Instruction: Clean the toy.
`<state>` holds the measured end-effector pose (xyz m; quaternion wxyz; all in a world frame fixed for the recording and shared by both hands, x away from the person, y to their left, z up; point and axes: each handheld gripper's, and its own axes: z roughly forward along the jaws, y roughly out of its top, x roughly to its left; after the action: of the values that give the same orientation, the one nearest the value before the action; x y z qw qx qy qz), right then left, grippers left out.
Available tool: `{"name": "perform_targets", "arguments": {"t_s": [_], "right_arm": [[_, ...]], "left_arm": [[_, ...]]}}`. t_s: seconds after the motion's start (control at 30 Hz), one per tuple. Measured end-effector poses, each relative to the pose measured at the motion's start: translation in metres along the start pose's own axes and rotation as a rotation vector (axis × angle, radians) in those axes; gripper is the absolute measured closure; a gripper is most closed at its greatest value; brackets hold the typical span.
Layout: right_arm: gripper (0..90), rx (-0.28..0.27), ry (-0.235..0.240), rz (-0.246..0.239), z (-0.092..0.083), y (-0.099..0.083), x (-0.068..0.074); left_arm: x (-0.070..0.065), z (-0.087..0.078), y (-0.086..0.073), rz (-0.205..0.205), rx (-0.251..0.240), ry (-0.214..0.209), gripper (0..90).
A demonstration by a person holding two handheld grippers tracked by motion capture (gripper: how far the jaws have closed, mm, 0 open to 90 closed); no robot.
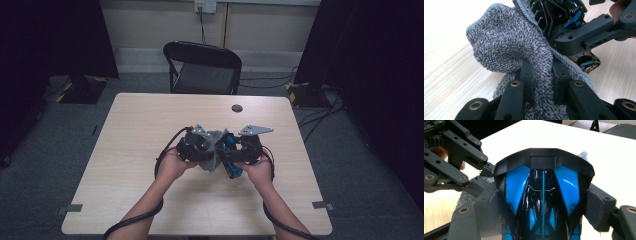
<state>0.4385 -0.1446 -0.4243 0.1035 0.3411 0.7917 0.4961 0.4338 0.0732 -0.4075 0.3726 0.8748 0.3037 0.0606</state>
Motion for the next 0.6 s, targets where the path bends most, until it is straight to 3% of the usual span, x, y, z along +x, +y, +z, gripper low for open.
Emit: {"name": "perform_targets", "arguments": {"t_s": [0.6], "right_arm": [[25.5,-0.009,0.000,0.010,0.0014,0.0046,-0.0025]], "left_arm": [[-0.0064,0.0093,-0.0082,0.003,0.009,-0.031,75.0]]}}
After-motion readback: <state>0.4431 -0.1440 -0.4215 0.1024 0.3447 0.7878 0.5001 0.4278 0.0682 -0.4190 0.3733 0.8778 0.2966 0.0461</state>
